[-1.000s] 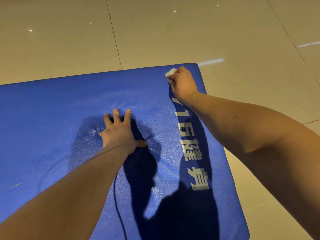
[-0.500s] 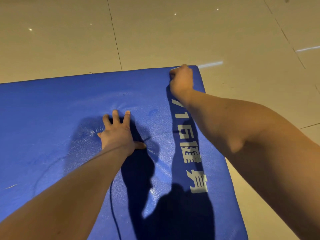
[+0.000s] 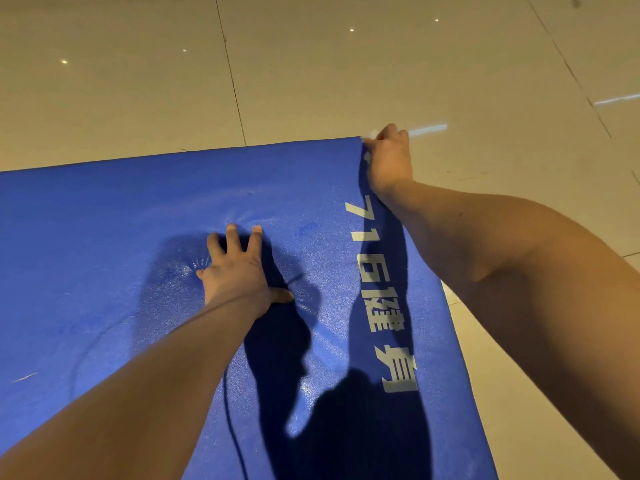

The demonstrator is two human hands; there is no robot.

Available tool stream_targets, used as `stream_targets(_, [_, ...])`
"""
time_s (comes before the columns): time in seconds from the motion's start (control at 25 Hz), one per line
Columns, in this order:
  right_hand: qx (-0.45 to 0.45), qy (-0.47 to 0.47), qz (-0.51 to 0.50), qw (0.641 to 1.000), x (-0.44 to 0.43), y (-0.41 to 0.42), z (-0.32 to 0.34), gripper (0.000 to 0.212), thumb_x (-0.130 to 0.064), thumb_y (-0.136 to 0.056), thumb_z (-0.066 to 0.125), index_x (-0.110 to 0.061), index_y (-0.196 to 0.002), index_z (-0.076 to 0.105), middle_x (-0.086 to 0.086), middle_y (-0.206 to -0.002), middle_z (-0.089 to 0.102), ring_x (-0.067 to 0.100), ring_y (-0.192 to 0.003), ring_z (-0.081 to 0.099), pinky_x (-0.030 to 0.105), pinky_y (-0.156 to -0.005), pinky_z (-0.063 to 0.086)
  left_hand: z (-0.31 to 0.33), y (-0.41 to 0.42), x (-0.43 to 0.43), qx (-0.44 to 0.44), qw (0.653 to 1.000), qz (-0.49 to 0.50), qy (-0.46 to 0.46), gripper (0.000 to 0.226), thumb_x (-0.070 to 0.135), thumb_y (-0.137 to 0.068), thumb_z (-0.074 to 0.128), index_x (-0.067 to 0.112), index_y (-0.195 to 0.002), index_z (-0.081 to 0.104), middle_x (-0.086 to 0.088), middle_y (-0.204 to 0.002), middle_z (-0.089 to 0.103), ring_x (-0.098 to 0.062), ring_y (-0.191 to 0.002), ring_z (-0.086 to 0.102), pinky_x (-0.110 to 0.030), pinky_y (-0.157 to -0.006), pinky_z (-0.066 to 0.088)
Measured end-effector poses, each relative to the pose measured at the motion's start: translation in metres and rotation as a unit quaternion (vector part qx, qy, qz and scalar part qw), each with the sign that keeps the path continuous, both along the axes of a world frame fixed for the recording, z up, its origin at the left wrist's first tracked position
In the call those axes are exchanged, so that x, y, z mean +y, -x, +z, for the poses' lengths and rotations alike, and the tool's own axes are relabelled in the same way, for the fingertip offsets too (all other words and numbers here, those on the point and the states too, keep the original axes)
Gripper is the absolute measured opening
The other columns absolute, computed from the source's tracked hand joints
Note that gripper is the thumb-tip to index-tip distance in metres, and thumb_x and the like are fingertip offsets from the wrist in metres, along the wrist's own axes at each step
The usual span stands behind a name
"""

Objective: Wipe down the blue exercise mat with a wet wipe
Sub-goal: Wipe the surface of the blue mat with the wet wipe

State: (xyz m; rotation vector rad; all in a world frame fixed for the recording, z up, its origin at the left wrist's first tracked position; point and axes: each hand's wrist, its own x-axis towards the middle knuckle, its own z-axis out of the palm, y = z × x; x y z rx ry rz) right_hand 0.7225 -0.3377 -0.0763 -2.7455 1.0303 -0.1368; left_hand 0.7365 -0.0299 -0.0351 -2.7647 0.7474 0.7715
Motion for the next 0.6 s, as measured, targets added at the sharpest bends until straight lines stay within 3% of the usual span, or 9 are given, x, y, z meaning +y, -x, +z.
stream_targets(0.12, [0.022,0.02,-0.099,0.995,-0.016,0.004,0.002,0.033,-0.003,-0.094,0.044,-0.011,-0.114,0.067,0.013,-0.119,0.05,0.031,-0.113,0.043,0.028,-0.087,0.034,0.0,0.001,-0.001,-0.001,1.0,0.0,-0.003,0.135,0.08,-0.053,0.079,0.037,-0.156,0.004,0.0,-0.16,-0.002,-0.034,-0.147,0.002,-0.058,-0.096,0.051])
stream_targets(0.2, [0.026,-0.006,-0.132,0.991,0.0,-0.005,0.008,0.022,-0.005,-0.093,0.046,-0.012,-0.102,0.065,0.013,-0.122,0.048,0.029,-0.108,0.045,0.028,-0.084,0.036,0.0,0.001,-0.002,0.0,1.0,0.001,-0.005,0.135,0.08,-0.052,0.08,0.037,-0.156,0.004,0.001,-0.159,-0.002,-0.034,-0.147,0.002,-0.059,-0.096,0.051])
stream_targets(0.28, [0.018,-0.044,-0.09,0.995,0.032,-0.02,0.009,0.021,0.008,-0.085,0.044,-0.009,-0.076,0.053,0.012,-0.115,0.045,0.026,-0.095,0.041,0.027,-0.073,0.035,0.0,0.0,-0.003,0.004,1.0,0.001,-0.003,0.136,0.08,-0.051,0.08,0.037,-0.156,0.004,0.001,-0.159,-0.001,-0.034,-0.147,0.002,-0.059,-0.096,0.05])
stream_targets(0.36, [-0.01,-0.064,-0.009,0.998,0.066,-0.032,0.004,0.023,0.013,-0.076,0.042,-0.008,-0.066,0.042,0.01,-0.104,0.041,0.023,-0.089,0.037,0.02,-0.064,0.029,-0.001,0.0,-0.002,0.008,1.0,0.002,-0.001,0.137,0.08,-0.051,0.08,0.037,-0.156,0.004,0.001,-0.158,-0.002,-0.034,-0.147,0.002,-0.059,-0.095,0.051])
stream_targets(0.48, [0.001,-0.08,0.103,0.991,0.08,-0.03,-0.008,0.024,0.011,-0.074,0.05,-0.002,-0.088,0.064,0.012,-0.107,0.046,0.027,-0.092,0.04,0.023,-0.068,0.03,-0.001,0.0,-0.001,0.008,1.0,0.004,-0.001,0.138,0.08,-0.051,0.08,0.038,-0.156,0.003,0.001,-0.159,-0.002,-0.034,-0.147,0.001,-0.059,-0.095,0.051])
stream_targets(0.6, [-0.011,-0.067,0.086,0.994,0.048,-0.01,-0.002,0.028,0.001,-0.089,0.052,-0.006,-0.111,0.068,0.018,-0.118,0.052,0.031,-0.104,0.047,0.027,-0.078,0.027,0.0,-0.001,-0.002,0.01,1.0,0.002,-0.009,0.139,0.082,-0.05,0.079,0.038,-0.156,0.0,0.001,-0.159,-0.004,-0.035,-0.147,0.0,-0.06,-0.095,0.051])
